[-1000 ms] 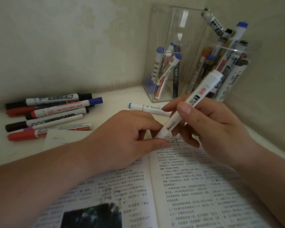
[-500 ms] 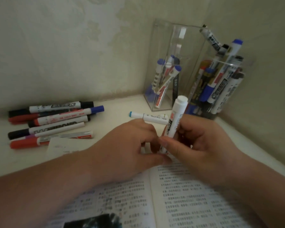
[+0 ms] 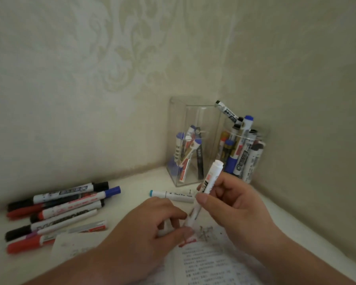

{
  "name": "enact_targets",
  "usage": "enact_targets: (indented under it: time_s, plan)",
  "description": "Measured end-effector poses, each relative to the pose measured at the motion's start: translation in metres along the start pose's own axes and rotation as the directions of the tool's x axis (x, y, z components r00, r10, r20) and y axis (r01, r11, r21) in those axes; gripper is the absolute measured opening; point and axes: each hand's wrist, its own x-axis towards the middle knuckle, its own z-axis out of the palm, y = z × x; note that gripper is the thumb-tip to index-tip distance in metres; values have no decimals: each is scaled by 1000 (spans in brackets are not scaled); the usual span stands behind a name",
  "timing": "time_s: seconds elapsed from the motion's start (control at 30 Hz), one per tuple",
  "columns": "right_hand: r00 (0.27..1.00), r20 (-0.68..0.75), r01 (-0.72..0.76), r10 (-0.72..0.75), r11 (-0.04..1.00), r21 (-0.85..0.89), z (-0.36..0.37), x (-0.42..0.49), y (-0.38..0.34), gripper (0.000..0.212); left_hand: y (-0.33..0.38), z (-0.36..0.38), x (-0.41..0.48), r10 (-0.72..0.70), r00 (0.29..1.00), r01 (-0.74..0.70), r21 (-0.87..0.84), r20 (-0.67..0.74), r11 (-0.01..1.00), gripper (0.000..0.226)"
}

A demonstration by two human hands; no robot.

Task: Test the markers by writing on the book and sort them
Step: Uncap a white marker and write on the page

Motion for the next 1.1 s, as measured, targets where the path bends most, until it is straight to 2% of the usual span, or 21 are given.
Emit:
enact_targets:
  time_s: [0.1,0.17,0.23,0.3,0.4,0.47,0.6,0.8,0.9,1.0,1.1]
  plan:
    - [994,-111,-22,23,1000,13,-12,2,-6,23,11,-11,1,-118,991,118,-4,-55,993,35]
    - [983,-182,-42,36,999,-29,-19,2,-10,22,21,-24,7,-185,979,188,33,-86,982,24]
    - [972,-232,-44,27,997,-69,-22,4,-17,17,32,-40,20,-214,975,219,100,-60,971,26]
    - [964,-267,-39,8,993,-111,-22,9,-27,12,43,-59,39,-172,980,185,140,-100,973,31]
    - [955,-296,-26,-21,988,-152,-22,22,-47,13,51,-89,78,-47,938,115,180,-343,977,49]
    - [949,-314,-36,-33,977,-212,-24,32,-60,13,48,-100,107,-37,912,123,187,-408,975,64]
    - [932,-342,-8,-117,940,-342,-27,48,-76,11,32,-98,147,-92,942,167,215,-322,962,82]
    - [913,-378,38,-152,955,-294,-29,52,-85,15,27,-96,154,-8,940,139,360,-342,923,72]
    - [893,-403,66,-200,944,-324,-28,49,-87,16,37,-105,158,3,939,153,424,-345,892,65]
    - [873,-428,79,-235,933,-352,-25,48,-89,15,47,-116,168,-37,937,182,392,-348,902,54]
    - [881,-423,39,-211,924,-380,-23,54,-90,11,49,-123,177,-68,922,199,317,-382,927,60]
